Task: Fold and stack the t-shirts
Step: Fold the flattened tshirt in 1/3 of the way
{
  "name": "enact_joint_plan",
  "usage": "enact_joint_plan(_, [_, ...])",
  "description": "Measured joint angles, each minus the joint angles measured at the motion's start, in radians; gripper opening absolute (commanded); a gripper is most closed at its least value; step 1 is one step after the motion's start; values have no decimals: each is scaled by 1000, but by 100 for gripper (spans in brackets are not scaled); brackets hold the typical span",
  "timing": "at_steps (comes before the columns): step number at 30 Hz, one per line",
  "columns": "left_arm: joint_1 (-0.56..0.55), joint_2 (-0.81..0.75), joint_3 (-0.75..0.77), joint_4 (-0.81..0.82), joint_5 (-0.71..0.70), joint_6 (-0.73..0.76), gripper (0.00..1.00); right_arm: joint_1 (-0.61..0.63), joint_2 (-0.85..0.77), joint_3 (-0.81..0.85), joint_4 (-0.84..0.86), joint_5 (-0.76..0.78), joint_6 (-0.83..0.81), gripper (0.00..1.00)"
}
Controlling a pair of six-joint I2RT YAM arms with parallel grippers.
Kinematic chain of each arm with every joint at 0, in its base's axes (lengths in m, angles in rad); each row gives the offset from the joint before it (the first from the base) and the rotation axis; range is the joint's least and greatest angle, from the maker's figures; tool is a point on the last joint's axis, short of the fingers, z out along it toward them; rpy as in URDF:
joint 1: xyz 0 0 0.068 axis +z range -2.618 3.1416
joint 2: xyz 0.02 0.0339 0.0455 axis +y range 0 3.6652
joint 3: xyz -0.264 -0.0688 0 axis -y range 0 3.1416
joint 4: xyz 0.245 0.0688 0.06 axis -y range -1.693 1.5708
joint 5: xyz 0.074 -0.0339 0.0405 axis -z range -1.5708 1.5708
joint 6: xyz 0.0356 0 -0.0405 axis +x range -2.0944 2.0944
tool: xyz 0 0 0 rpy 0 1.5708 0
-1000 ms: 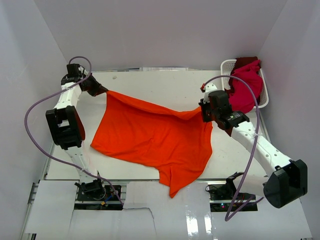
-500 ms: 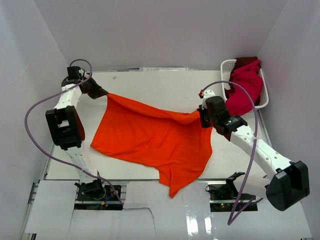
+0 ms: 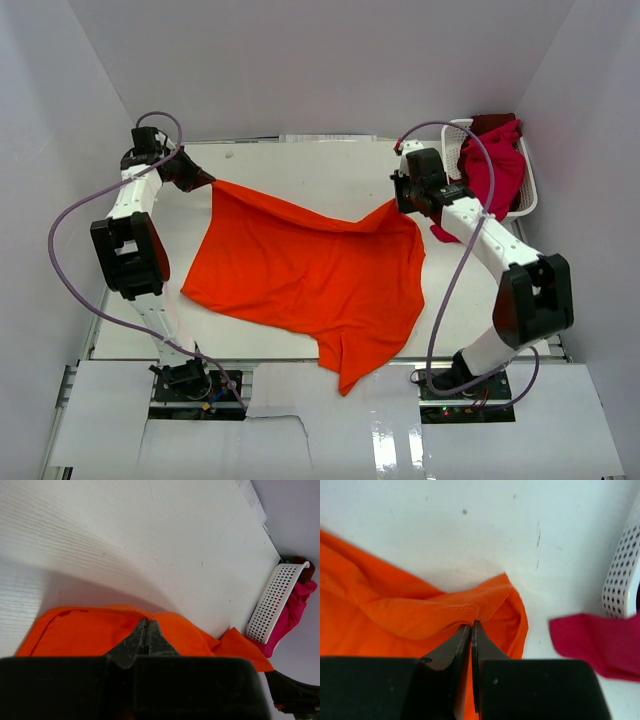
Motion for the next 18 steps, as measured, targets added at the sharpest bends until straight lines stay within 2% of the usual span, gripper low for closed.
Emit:
enact_joint_plan(10, [0, 72, 39, 32, -8, -29, 0, -66, 377, 256, 46, -92, -38, 8])
enact_joint_plan(18, [0, 133, 39, 52, -31, -46, 0, -95, 597, 515, 40, -124, -67, 8])
